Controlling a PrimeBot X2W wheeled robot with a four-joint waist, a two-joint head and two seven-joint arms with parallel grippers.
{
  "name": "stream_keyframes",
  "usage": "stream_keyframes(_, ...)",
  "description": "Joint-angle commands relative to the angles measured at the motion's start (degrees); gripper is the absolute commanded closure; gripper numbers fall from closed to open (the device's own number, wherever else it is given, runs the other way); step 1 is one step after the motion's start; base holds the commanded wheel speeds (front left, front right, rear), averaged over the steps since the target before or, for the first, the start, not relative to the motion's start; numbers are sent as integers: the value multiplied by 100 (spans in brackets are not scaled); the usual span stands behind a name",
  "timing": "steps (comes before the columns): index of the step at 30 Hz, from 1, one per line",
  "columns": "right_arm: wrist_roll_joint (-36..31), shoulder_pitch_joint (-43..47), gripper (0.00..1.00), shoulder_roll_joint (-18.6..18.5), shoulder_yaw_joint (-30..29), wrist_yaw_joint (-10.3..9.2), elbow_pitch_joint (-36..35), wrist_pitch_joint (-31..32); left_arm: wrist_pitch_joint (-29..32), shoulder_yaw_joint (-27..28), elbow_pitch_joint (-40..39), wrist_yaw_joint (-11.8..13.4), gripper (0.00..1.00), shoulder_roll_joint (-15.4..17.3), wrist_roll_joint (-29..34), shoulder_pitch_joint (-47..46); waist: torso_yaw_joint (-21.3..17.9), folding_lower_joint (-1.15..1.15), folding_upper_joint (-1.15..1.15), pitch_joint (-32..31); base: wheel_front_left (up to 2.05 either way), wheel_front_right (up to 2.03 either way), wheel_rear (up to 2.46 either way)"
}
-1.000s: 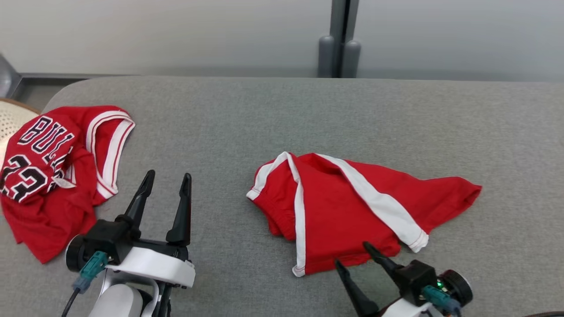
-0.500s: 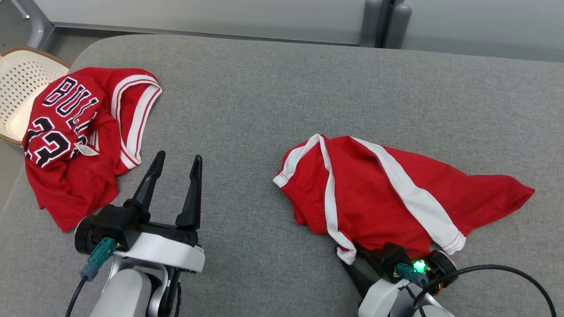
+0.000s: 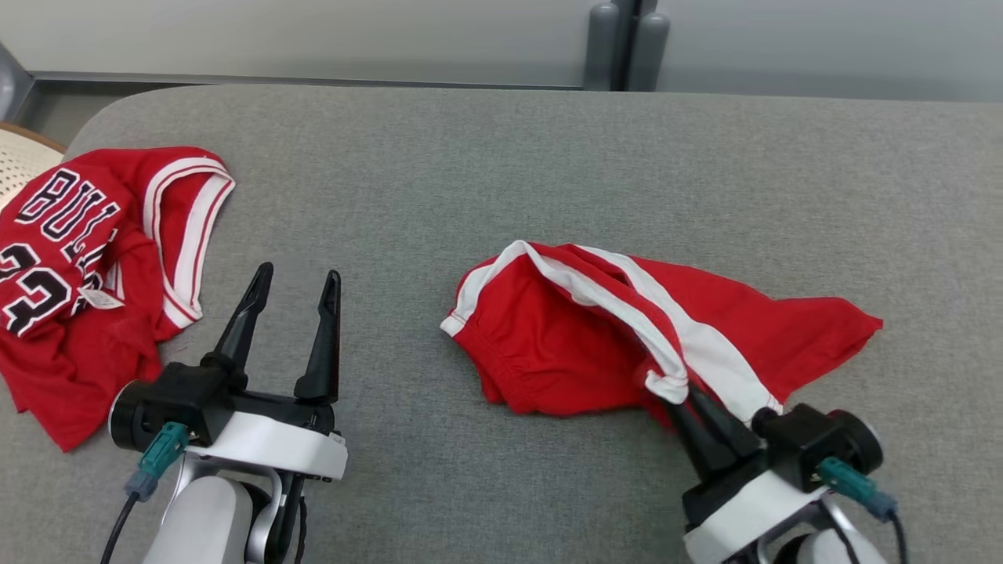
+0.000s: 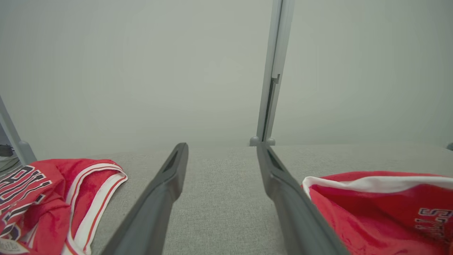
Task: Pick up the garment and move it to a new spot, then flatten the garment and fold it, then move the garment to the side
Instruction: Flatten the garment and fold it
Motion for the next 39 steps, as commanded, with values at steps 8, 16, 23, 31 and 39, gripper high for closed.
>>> stream_keyframes(8,86,259,100,177,-1524,-2,-504,214,-27,80,-54,-69,0,37,89,-110,-273,0,0,162,0,0,0)
stream_keyframes(16,573,135,68,375,-2261,-1,280,176,-27,41,-32,-125,0,10,145,-280,-337,0,0,465,0,0,0)
stream_keyframes(23,563,106,0,384,-2428,-2,697,-299,-27,100,-25,-116,0,-15,158,-240,-423,0,0,510,0,0,0)
stream_keyframes(31,234,454,0,345,-2832,-2,-157,-658,-27,295,-99,68,0,-8,208,18,-555,0,0,251,0,0,0)
stream_keyframes(39,-345,853,0,353,-2641,-2,-1296,-221,-27,381,-113,191,0,22,228,403,-677,0,0,-210,0,0,0)
